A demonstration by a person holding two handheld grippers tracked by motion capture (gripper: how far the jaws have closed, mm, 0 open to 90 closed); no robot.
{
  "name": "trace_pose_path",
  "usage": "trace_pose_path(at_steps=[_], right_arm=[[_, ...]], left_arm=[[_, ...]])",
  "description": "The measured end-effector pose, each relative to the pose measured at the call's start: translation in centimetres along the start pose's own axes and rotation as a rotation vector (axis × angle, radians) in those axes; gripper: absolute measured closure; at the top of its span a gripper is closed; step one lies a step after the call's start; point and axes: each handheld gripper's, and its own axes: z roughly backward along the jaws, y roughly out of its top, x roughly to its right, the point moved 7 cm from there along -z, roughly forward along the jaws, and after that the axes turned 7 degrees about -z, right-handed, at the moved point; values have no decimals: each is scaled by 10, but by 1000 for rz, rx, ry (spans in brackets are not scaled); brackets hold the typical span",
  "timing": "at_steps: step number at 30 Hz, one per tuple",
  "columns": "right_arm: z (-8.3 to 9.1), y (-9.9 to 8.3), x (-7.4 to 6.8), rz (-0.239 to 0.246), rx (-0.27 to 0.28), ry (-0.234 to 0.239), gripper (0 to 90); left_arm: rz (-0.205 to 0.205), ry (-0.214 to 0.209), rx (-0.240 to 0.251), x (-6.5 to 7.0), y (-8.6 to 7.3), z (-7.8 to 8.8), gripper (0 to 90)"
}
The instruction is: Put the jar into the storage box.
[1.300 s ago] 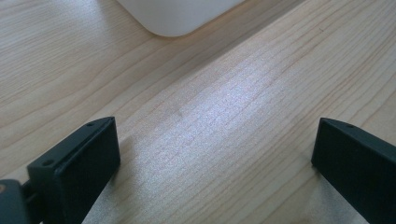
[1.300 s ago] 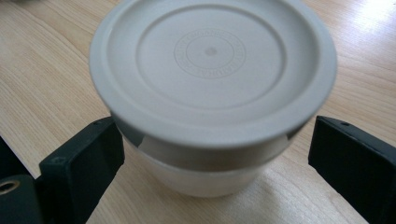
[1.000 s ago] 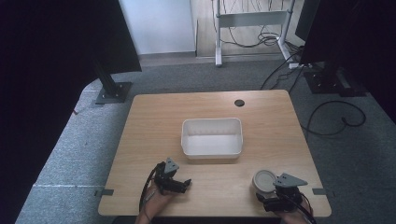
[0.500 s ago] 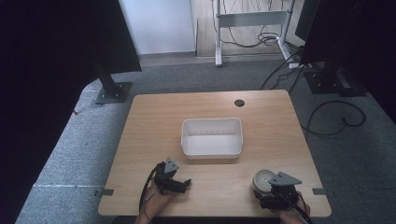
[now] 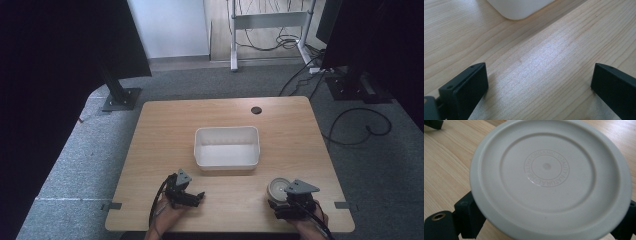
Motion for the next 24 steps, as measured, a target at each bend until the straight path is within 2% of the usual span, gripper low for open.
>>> trace_pose_path(at_steps=[16, 24], right_arm=[[-11, 16, -5, -8, 8, 31, 90], [-18, 29, -12, 4, 12, 49, 90]], left_arm=[[0, 0, 0, 0, 0, 0, 8], [-1, 0, 0, 0, 0, 0, 7]])
